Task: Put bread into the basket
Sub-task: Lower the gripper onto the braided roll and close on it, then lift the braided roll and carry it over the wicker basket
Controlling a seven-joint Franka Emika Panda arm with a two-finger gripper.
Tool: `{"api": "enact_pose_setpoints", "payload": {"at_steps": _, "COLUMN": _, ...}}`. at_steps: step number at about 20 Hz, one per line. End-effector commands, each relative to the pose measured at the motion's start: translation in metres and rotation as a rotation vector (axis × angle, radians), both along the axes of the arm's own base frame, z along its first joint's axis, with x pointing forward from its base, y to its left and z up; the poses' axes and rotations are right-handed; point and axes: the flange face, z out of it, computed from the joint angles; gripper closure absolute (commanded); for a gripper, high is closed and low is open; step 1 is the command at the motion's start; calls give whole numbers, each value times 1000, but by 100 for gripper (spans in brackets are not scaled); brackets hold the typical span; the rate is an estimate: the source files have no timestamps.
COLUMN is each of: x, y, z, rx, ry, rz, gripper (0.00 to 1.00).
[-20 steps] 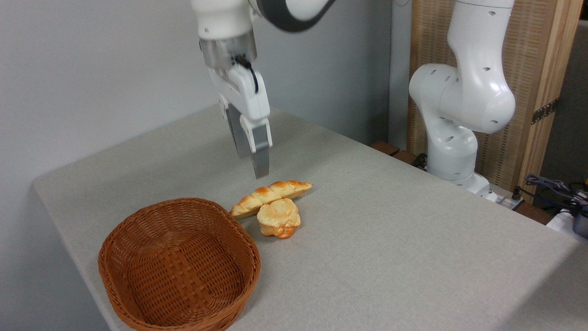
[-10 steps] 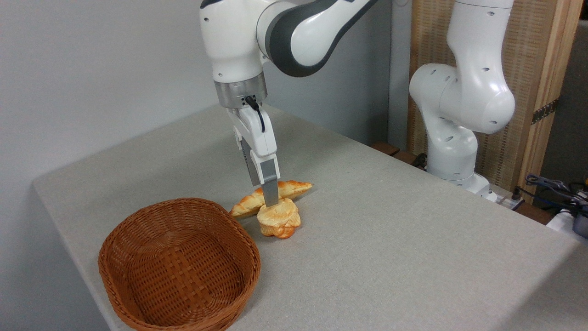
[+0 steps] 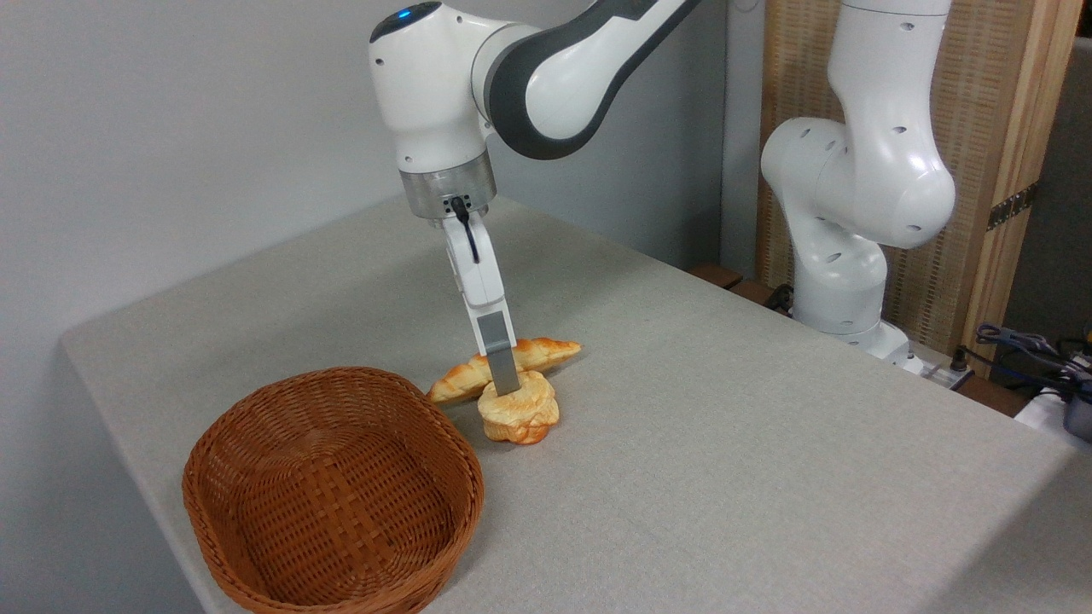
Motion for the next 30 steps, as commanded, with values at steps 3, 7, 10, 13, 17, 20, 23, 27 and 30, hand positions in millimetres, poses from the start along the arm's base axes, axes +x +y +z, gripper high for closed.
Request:
{"api": "enact_pose_setpoints", "payload": {"at_steps": 3, "x": -1, "y": 3, "z": -5, "rx": 14, "ry": -6, "rz": -58, "gripper": 79}}
{"api": "enact_pose_setpoints", "payload": {"at_steps": 7, "x": -2, "y": 3, "z": -5, "rx": 15, "ry": -4, "rz": -58, "gripper": 79}}
{"api": "enact_pose_setpoints", "payload": {"at_steps": 10, "x": -2, "y": 5, "z": -3, "rx": 17, "ry": 3, "rz": -51, "gripper": 79}}
{"api": "enact_pose_setpoints", "payload": {"at_steps": 13, "x": -1, "y": 4, "z": 2, "rx": 18, "ry": 1, "rz": -41, "gripper": 79}}
{"api": "enact_pose_setpoints", "payload": {"at_steps": 17, "x": 6, "y": 1, "z": 40, "rx": 18, "ry": 23, "rz": -34, "gripper": 79}}
{"api": "enact_pose_setpoints", "payload": {"at_steps": 20, "x": 9, "y": -2, "z": 70, "rx": -15, "ry": 42, "rz": -14, "gripper": 79}}
{"api": "enact_pose_setpoints", "payload": {"at_steps": 23, "x": 21, "y": 7, "z": 99, "rx": -66, "ry": 3, "rz": 26, "gripper": 79}}
{"api": "enact_pose_setpoints", "payload": {"at_steps": 27, "x": 66, "y": 30, "z": 116, "rx": -154, "ry": -30, "rz": 120, "gripper": 78}}
{"api": "enact_pose_setpoints", "payload": {"at_steps": 30, "x": 106, "y": 41, "z": 112, "rx": -185, "ry": -64, "rz": 203, "gripper": 77}}
